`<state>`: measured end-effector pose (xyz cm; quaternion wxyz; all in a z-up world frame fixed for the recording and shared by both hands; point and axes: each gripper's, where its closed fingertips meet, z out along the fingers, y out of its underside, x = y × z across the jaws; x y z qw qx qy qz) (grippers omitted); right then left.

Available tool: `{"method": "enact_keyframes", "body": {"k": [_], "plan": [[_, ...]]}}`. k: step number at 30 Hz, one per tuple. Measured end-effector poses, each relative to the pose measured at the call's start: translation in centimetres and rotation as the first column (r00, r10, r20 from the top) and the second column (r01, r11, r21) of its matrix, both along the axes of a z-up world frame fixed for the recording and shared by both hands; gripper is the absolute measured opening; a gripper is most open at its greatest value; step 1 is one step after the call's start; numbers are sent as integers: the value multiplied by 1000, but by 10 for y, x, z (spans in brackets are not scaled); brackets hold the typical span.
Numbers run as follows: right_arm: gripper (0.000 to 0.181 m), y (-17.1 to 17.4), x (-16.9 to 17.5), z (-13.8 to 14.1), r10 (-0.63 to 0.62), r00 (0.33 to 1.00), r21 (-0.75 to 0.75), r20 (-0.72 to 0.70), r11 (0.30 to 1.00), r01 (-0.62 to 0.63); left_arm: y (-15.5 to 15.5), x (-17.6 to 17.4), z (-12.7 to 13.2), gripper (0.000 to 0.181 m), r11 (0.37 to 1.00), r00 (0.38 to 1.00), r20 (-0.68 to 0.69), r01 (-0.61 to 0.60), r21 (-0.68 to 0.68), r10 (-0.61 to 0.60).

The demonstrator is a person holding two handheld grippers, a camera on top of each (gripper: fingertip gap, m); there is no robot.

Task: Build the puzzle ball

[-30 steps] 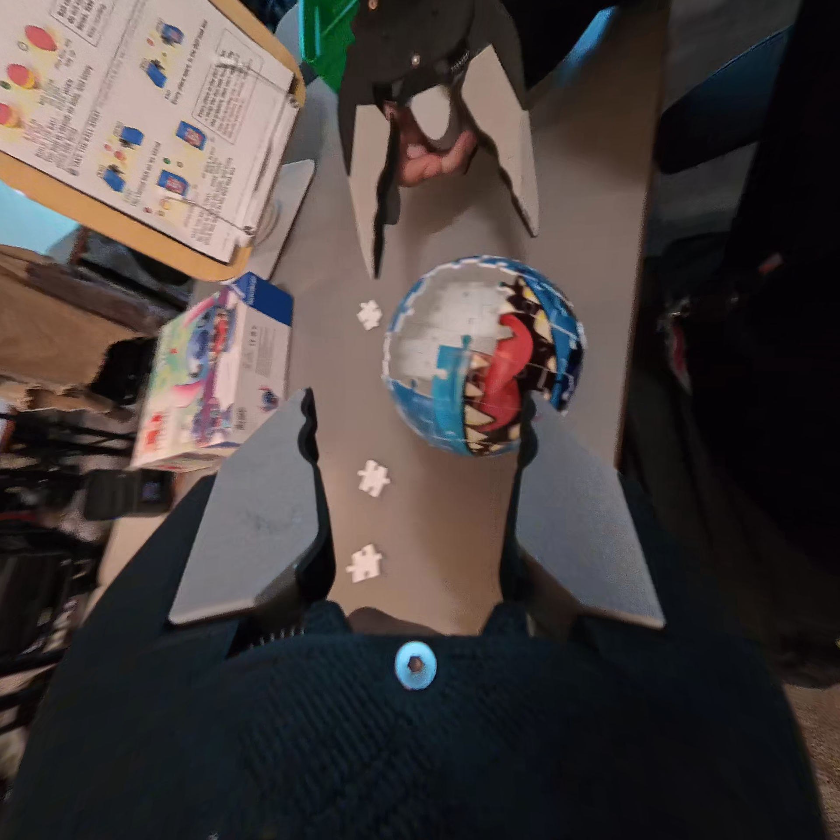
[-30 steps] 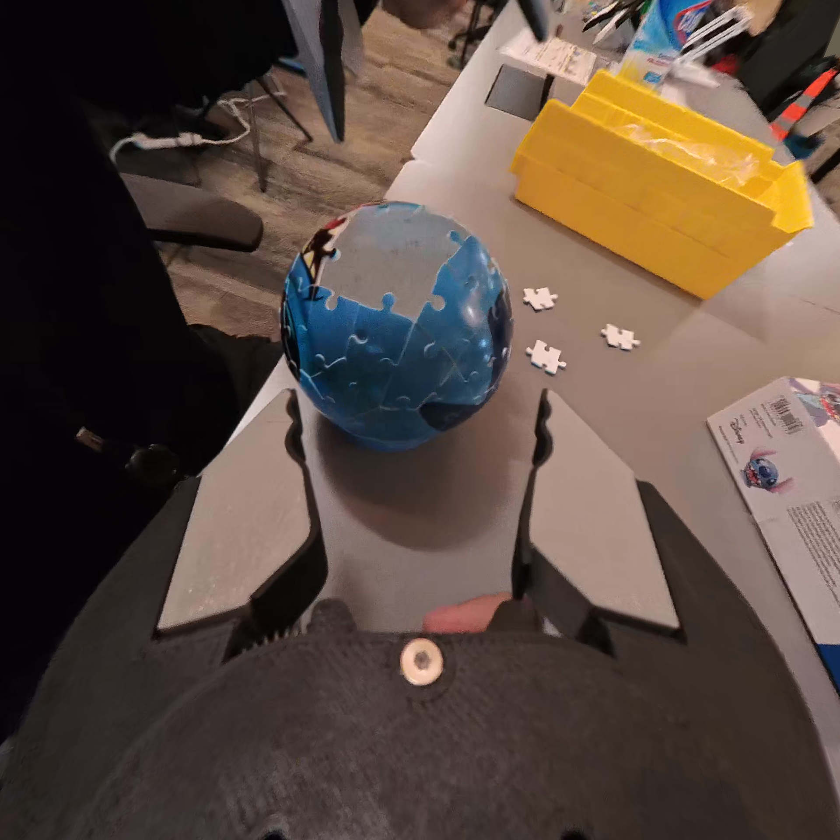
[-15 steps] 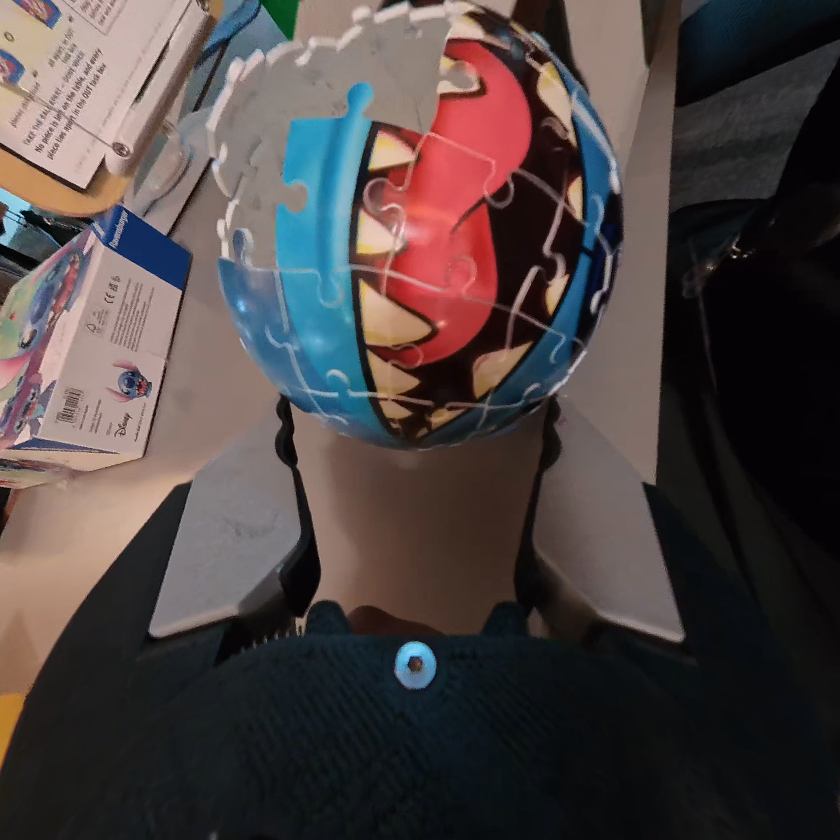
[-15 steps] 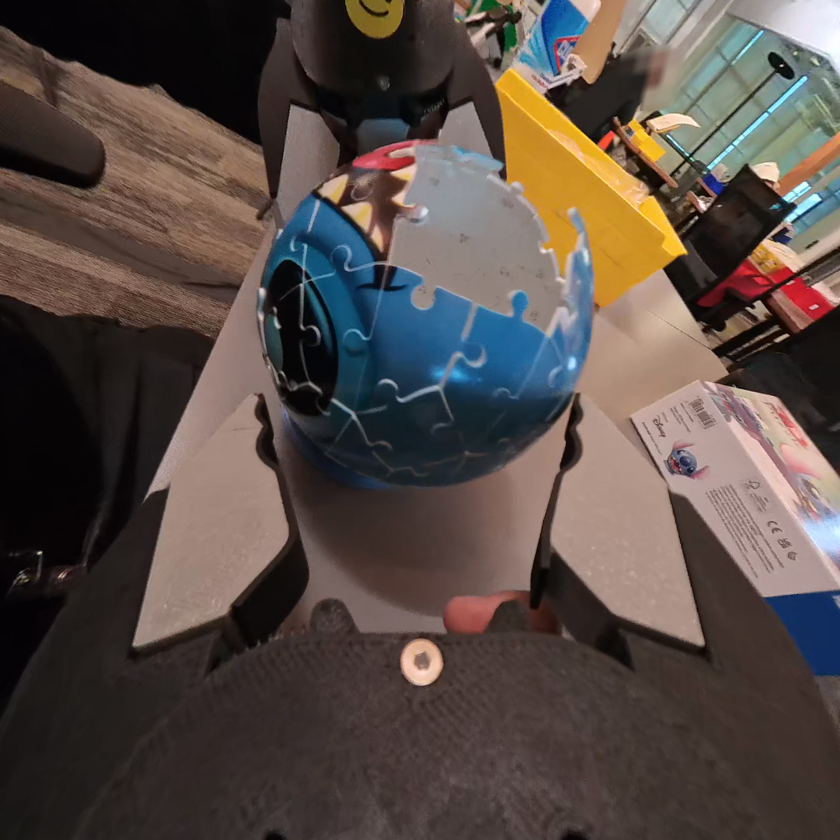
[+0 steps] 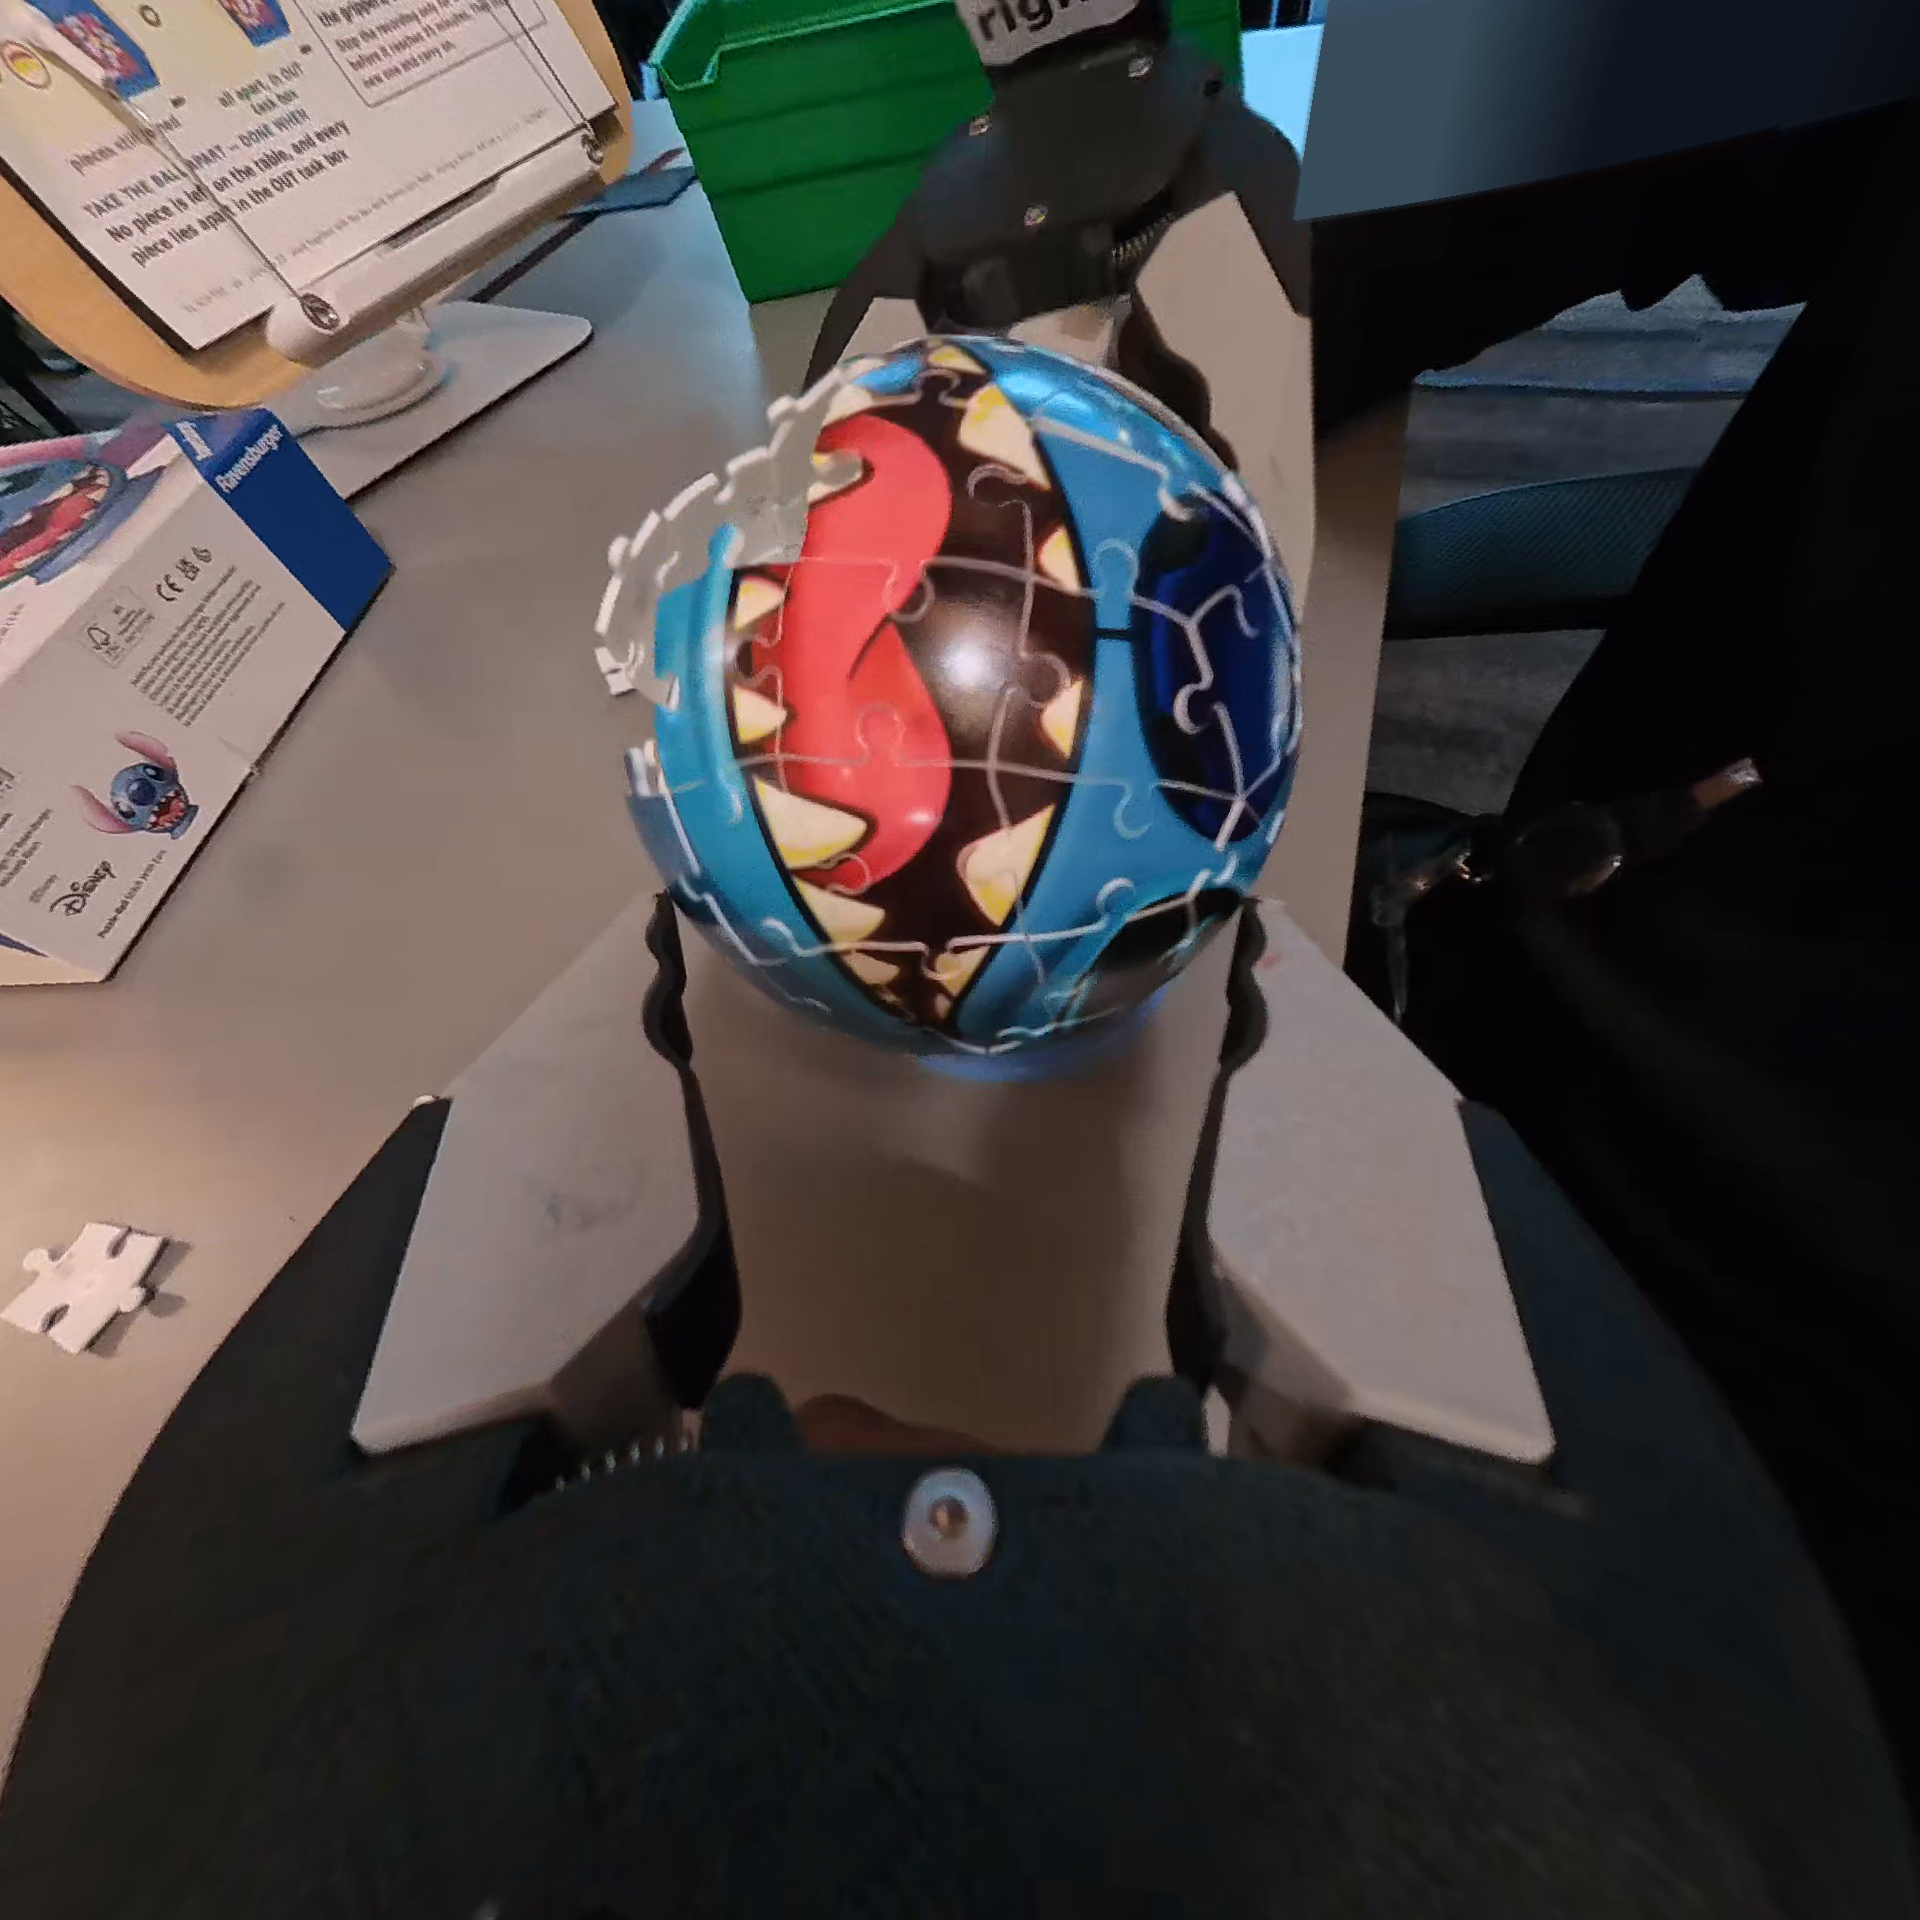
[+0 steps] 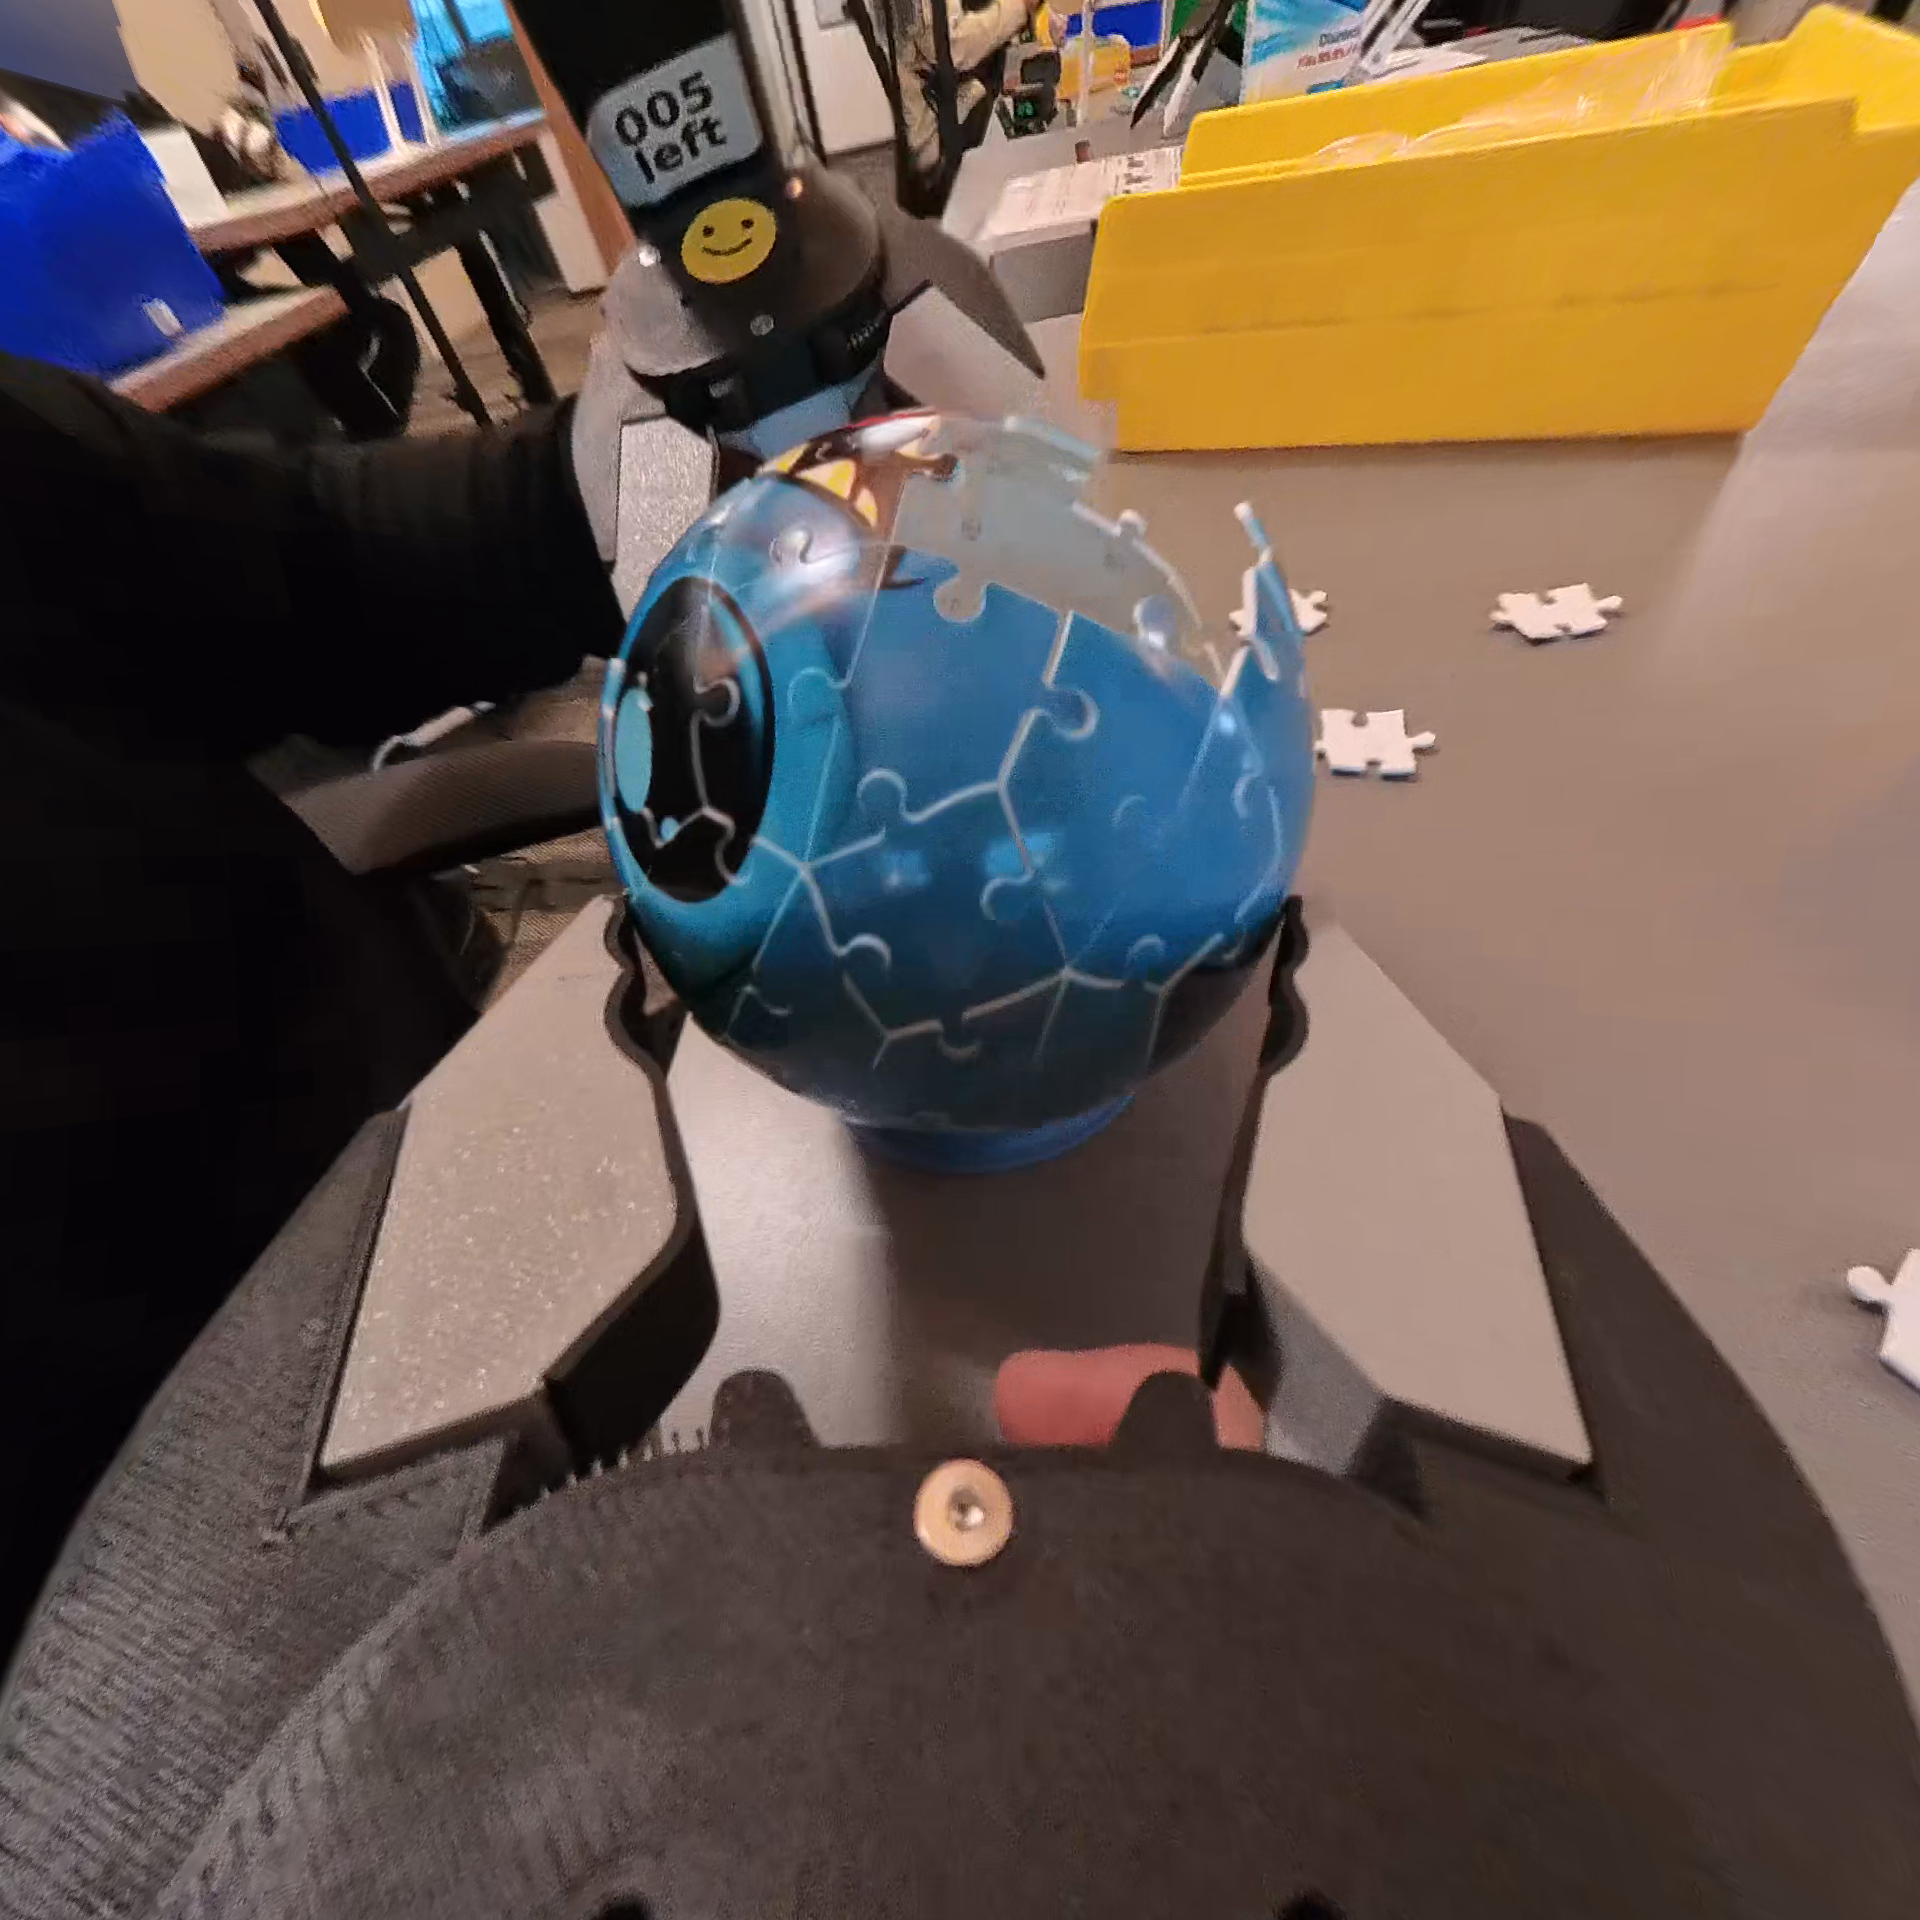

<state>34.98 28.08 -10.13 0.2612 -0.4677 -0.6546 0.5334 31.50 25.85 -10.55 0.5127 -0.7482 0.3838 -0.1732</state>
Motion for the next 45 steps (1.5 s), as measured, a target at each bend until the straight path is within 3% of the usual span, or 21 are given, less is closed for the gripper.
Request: {"method": "enact_keyframes", "body": {"k": [7, 11, 15, 22, 26, 29, 33, 39, 42, 45], "plan": [[115, 3, 2, -4, -12, 1000, 78, -4, 997, 12, 0, -4, -7, 102, 999, 999, 17, -47, 1, 47], [125, 8, 8, -7, -12, 999, 218, -38, 976, 20, -2, -10, -19, 103, 990, 988, -53, -144, 11, 144], [122, 19, 16, -3, 40, 988, 475, -147, 879, 35, -5, -9, -14, 103, 962, 959, -130, -231, 145, 250], [118, 25, 10, 3, 149, 960, 706, -238, 705, 65, 5, -13, -18, 99, 880, 835, -379, -231, 416, 398], [112, 20, 3, -3, 179, 952, 746, -247, 663, 69, 10, -11, -17, 97, 872, 827, -392, -217, 438, 403], [110, 17, 2, -5, 162, 952, 710, -259, 700, 74, 9, -9, -18, 97, 895, 865, -344, -226, 385, 366], [110, 15, 1, -5, 117, 974, 581, -194, 814, 18, 7, -4, -15, 101, 941, 926, -242, -232, 248, 291], [111, 11, 0, -9, 59, 998, 206, 10, 977, -60, 3, 1, -4, 103, 975, 975, -16, -220, 13, 220], [111, 10, 2, -10, 73, 994, 12, 76, 997, -74, 3, 2, 3, 103, 976, 976, 32, -215, 26, 214], [111, 15, 3, -9, 63, 998, 76, 30, 995, -65, 1, 0, 3, 101, 973, 979, -6, -203, 112, 205]]}}
